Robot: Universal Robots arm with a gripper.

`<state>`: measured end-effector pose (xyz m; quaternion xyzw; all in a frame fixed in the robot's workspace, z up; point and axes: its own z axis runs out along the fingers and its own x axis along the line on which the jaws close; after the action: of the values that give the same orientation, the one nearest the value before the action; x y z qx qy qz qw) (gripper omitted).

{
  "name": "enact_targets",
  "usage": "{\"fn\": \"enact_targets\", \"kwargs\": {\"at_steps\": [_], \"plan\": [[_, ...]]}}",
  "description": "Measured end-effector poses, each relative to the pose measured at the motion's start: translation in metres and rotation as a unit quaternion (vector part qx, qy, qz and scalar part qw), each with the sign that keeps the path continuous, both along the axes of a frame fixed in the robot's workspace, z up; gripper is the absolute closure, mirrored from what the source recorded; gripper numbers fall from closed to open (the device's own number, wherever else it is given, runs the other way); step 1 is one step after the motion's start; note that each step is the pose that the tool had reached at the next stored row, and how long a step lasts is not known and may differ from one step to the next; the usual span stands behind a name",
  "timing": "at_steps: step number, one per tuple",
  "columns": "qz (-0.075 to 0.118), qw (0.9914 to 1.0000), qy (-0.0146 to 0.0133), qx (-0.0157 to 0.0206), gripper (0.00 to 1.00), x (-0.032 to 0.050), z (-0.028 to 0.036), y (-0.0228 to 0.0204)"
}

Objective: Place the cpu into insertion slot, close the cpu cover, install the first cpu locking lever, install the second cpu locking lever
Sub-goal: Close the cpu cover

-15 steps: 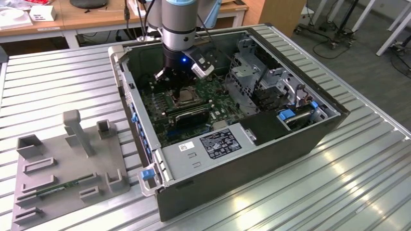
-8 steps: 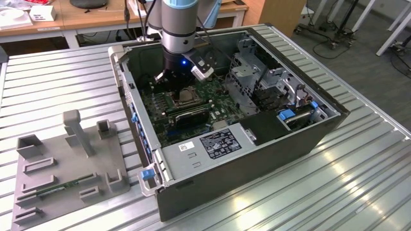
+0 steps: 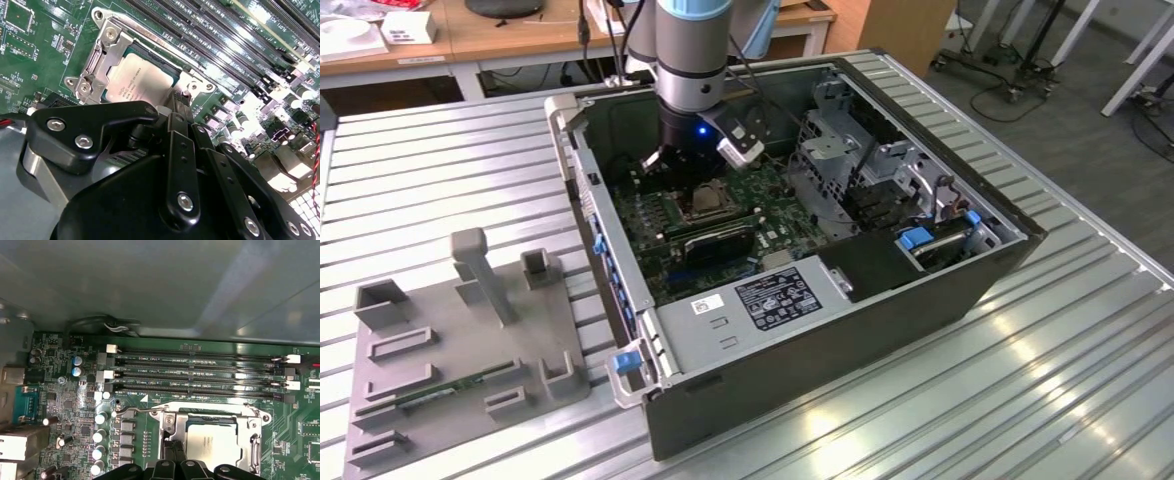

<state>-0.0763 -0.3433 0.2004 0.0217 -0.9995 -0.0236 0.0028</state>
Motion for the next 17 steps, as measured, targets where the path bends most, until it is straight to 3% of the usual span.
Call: {"fn": "enact_targets", "kwargs": {"at_steps": [6,17], "plan": [[0.0,1.0,0.0004,-0.0006,0.89,-0.0002,-0.0035,-0.0003],[0.0,1.0,0.0002,-0.0004,0.89,-0.0001,-0.004,-0.0002]]}}
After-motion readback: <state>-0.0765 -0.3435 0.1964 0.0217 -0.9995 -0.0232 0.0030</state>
